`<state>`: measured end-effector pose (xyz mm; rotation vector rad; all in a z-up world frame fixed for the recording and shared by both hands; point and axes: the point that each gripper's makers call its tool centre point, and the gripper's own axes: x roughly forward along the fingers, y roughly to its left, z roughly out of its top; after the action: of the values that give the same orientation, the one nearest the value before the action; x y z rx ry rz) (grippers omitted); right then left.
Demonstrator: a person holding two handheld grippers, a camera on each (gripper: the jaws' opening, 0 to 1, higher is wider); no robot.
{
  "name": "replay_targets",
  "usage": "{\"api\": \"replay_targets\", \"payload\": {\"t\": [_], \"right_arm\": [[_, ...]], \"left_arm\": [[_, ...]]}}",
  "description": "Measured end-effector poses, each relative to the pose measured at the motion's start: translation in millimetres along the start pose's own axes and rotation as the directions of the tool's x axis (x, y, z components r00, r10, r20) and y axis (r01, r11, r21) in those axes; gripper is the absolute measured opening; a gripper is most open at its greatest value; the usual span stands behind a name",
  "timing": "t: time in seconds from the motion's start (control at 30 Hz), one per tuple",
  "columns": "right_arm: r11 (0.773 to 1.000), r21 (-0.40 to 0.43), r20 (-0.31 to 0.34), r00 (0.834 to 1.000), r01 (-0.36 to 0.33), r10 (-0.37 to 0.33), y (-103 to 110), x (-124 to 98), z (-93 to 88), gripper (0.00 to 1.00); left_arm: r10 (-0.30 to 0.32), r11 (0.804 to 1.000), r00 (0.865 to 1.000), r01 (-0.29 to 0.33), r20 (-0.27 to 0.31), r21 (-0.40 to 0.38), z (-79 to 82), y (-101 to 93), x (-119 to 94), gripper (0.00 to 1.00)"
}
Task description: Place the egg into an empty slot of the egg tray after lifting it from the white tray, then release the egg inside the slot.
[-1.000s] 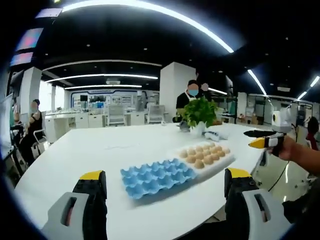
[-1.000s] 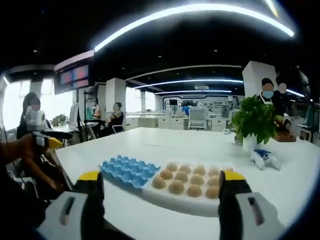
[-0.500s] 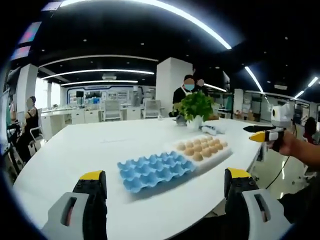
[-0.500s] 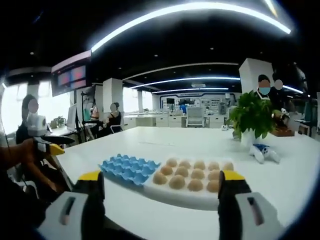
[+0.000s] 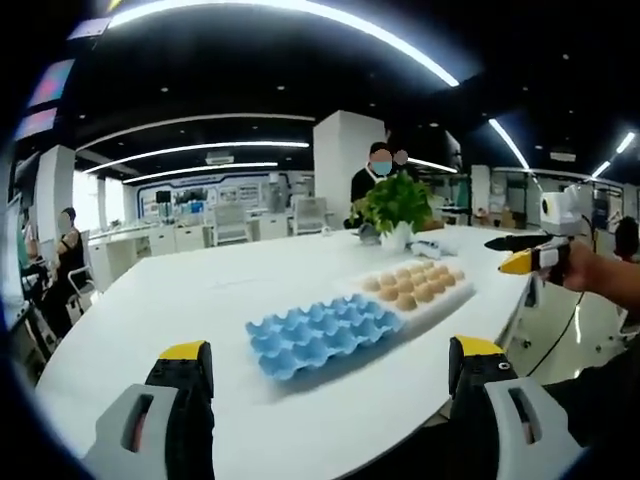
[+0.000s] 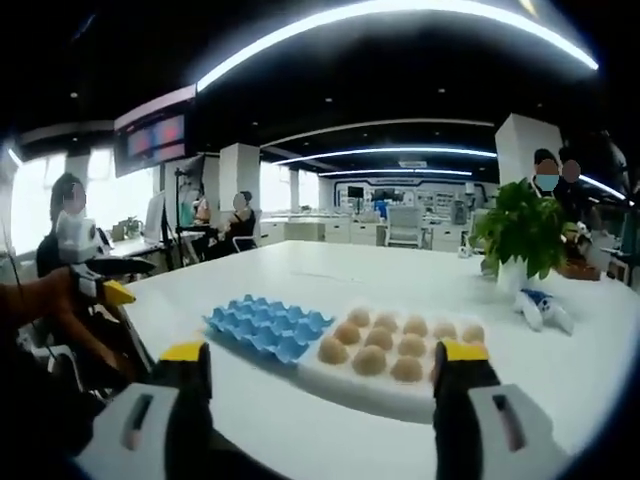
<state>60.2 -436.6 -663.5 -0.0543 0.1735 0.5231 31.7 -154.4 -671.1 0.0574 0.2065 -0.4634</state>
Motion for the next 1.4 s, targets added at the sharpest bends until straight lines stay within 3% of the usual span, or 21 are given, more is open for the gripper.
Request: {"api": "replay_targets", "payload": {"t": [0.23,0.37,0.4,0.63,0.77,0.9,0.93,1.03,1.07,1.13,1.2,1.3,1.37,1.4], "right_arm": [[1.000,-0.019,-0.024,0.999,-0.023,0.023,-4,24,1.1,0.86],[0.997,-0.039,-0.092,0.994,-0.067,0.064,-2,40,-7.4,0.78],[0.995,-0.048,-0.127,0.989,-0.082,0.075,-2,47,-11.9,0.76],[0.990,-0.051,-0.200,0.972,-0.133,0.120,-6,78,-19.5,0.58],[0.981,-0.106,-0.259,0.957,-0.165,0.133,-12,96,-23.0,0.46],[0.963,-0.063,-0.337,0.914,-0.263,0.227,-7,117,-33.4,0.33],[0.950,-0.103,-0.360,0.901,-0.295,0.241,-7,125,-36.0,0.33],[0.935,-0.137,-0.444,0.864,-0.326,0.236,-12,138,-47.5,0.32],[0.929,-0.134,-0.482,0.842,-0.345,0.243,-12,142,-53.5,0.32],[0.910,-0.166,-0.529,0.813,-0.379,0.243,-12,147,-61.3,0.31],[0.906,-0.175,-0.548,0.802,-0.387,0.237,-12,149,-65.2,0.30],[0.886,-0.170,-0.583,0.769,-0.432,0.263,-7,157,-75.7,0.26],[0.886,-0.158,-0.598,0.756,-0.435,0.264,-6,160,-80.4,0.25],[0.883,-0.147,-0.617,0.739,-0.446,0.271,-5,160,-85.6,0.25]], "left_arm": [[-0.011,1.000,1.000,0.011,0.006,-0.003,0.4,4.7,-1,1.00],[-0.012,1.000,1.000,0.012,0.001,0.002,-1.7,3.1,-1,1.00],[-0.013,1.000,1.000,0.013,-0.005,0.002,-3.2,2.2,-2,1.00],[-0.010,1.000,1.000,0.010,-0.008,0.007,-2.9,1.7,-7,1.00],[-0.011,1.000,1.000,0.011,-0.009,0.012,-1.1,3.9,-10,1.00],[-0.018,1.000,1.000,0.018,-0.010,-0.001,-1.3,2.8,-10,1.00],[-0.022,1.000,1.000,0.022,-0.012,0.002,-1.6,1.7,-10,1.00],[-0.027,1.000,0.999,0.027,-0.021,0.008,-2.6,-0.3,-10,1.00],[-0.028,1.000,1.000,0.028,-0.014,0.007,-1.3,-1.2,-11,1.00],[-0.033,0.999,0.999,0.033,-0.010,0.000,0.2,-2.0,-10,1.00],[-0.034,0.999,0.999,0.034,-0.008,0.001,1.5,-3.5,-10,1.00],[-0.032,0.999,0.999,0.032,-0.014,0.006,2.6,-4.8,-10,1.00],[-0.032,0.999,0.999,0.032,-0.015,0.009,2.8,-4.2,-11,1.00],[-0.031,0.999,0.999,0.032,-0.016,0.008,2.8,-4.5,-12,1.00]]}}
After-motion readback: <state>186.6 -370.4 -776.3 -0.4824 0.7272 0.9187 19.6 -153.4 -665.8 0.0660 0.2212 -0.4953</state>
